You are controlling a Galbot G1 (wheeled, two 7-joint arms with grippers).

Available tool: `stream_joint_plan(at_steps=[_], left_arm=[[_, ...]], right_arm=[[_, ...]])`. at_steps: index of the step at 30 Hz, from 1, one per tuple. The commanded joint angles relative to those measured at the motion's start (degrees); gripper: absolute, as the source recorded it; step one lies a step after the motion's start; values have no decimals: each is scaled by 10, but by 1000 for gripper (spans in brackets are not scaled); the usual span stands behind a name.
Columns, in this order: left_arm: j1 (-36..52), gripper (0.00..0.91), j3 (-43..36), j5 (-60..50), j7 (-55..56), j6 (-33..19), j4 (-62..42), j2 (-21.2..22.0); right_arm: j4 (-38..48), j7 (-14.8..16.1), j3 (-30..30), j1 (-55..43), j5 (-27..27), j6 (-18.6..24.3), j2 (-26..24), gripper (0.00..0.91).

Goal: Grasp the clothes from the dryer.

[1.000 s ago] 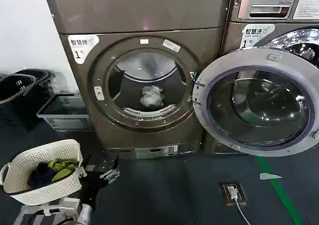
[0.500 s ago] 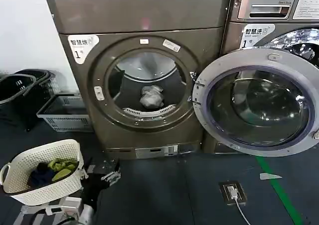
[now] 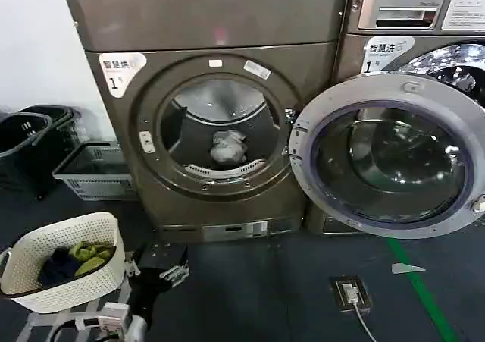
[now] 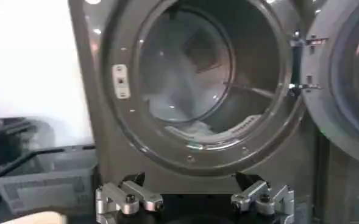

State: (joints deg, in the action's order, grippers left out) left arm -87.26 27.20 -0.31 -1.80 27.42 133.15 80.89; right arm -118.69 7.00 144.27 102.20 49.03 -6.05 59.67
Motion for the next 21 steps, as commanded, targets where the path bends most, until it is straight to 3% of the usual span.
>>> stream_joint_plan(at_steps=[1,21], left_arm=[[-2,907,-6,2,-3,4,4,-6],[9,907,4,5,-3,2,9,2]], right_arm=[[-4,0,-7,1,2,2,-2,907],[8,3,-7,-9,2,3,-10,907]])
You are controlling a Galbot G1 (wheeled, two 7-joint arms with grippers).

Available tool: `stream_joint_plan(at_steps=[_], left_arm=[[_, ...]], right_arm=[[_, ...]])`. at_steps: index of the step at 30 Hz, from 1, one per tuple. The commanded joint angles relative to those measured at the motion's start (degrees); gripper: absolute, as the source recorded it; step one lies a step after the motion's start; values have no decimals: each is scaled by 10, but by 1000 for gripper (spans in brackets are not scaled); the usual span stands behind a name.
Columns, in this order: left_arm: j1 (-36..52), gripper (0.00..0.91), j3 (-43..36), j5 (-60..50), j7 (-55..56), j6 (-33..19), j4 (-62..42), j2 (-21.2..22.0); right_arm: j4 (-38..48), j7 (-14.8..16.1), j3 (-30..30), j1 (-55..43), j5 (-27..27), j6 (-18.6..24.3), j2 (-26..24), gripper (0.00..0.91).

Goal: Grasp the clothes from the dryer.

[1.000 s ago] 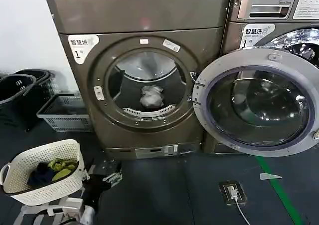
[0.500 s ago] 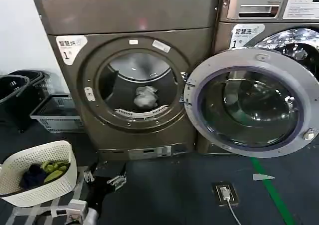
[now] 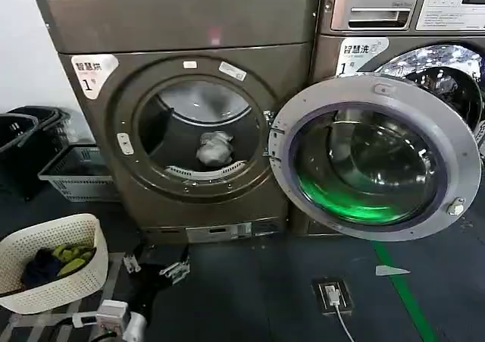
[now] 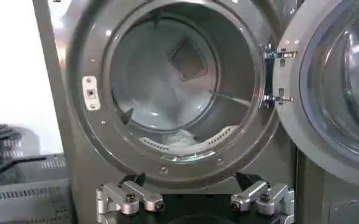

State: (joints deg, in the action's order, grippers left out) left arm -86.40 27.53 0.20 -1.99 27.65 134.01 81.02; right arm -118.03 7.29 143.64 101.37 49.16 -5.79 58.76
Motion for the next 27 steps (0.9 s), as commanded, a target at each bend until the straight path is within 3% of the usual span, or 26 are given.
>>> stream_joint_plan(at_steps=[1,8,15,27], left_arm=[[0,907,1,0,-1,0,1,1],[1,907,1,1,-1,-1,1,2],[3,907,-1,2,-3,-2,4,3],[8,907,-5,1,-7,-12,9,4]], right_arm=[[1,0,-1,-1,0,1,-1,907],[2,1,2,2,5,19,-1,907],[5,12,13,6,15,10,-1,907],[9,-2,25,13,30,6,-1,907]])
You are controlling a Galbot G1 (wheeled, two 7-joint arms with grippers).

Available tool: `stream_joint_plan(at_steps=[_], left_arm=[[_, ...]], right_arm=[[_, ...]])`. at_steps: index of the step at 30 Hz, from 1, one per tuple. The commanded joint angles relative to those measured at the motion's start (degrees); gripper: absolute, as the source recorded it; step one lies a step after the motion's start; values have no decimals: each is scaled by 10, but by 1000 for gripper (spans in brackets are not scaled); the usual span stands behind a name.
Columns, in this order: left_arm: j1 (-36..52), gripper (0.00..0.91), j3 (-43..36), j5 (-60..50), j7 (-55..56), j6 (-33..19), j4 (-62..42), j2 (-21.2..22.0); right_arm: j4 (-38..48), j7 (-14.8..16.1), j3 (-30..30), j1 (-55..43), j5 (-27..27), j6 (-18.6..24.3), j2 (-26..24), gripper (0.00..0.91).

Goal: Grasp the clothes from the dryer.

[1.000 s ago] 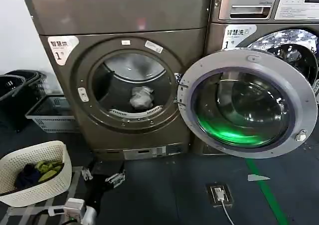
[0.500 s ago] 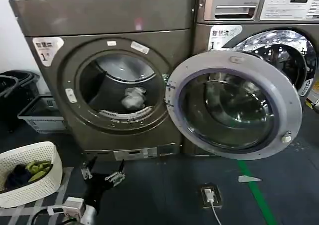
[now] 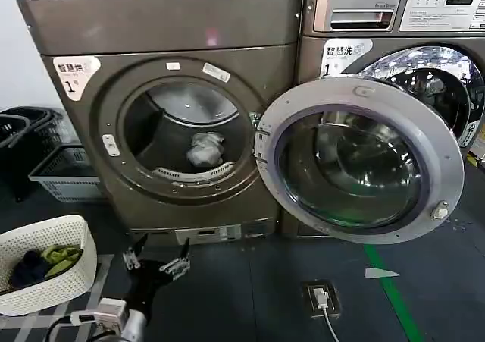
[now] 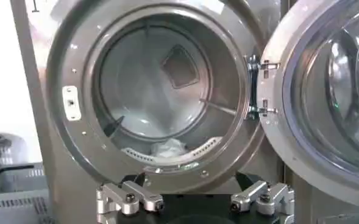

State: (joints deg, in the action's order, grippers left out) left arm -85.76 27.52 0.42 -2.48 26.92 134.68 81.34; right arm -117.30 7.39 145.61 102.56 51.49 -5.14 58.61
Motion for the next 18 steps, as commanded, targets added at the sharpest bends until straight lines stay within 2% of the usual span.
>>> stream_joint_plan(at_steps=[1,18], left_arm=[[3,907,-5,0,-2,-5,4,2],[10,907,-5,-3,-2,-6,10,-2]], right_arm=[[2,-3,6,2,6,-1,0,907],[1,1,18,12,8,-5,0,907]])
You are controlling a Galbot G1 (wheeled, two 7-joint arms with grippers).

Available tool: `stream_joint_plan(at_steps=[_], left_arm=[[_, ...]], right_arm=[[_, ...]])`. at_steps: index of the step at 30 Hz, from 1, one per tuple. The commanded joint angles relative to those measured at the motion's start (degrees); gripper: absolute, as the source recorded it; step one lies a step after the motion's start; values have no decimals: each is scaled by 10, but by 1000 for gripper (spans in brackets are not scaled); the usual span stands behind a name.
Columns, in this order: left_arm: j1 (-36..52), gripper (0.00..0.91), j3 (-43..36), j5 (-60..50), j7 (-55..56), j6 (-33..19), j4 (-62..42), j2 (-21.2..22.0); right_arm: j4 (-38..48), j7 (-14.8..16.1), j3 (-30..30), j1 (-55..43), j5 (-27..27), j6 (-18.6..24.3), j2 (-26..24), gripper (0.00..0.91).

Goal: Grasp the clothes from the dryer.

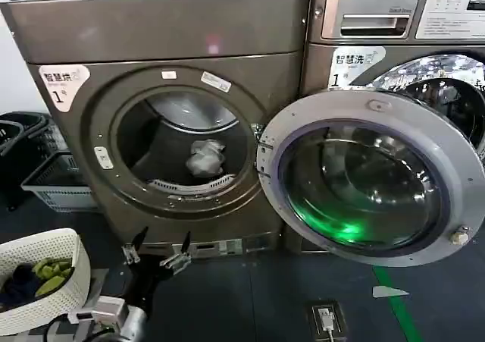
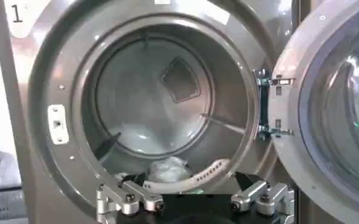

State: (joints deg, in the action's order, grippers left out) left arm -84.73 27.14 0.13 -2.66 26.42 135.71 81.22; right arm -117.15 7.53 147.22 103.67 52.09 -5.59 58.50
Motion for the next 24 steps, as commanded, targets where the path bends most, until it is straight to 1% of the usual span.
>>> stream_joint_plan(at_steps=[1,9,16,24], left_arm=[[0,907,-1,0,0,-1,0,-1],[1,907,0,2,-1,0,4,-1],[3,907,2,2,-1,0,3,2],[8,907,2,2,-3,1,2,5]], right_arm=[[-1,0,2,1,2,0,1,907],[-4,7,10,2,13,-9,0,907],[-9,7,20,2,51,-27,-6,907],[-8,10,26,2,55,-32,-7,907]])
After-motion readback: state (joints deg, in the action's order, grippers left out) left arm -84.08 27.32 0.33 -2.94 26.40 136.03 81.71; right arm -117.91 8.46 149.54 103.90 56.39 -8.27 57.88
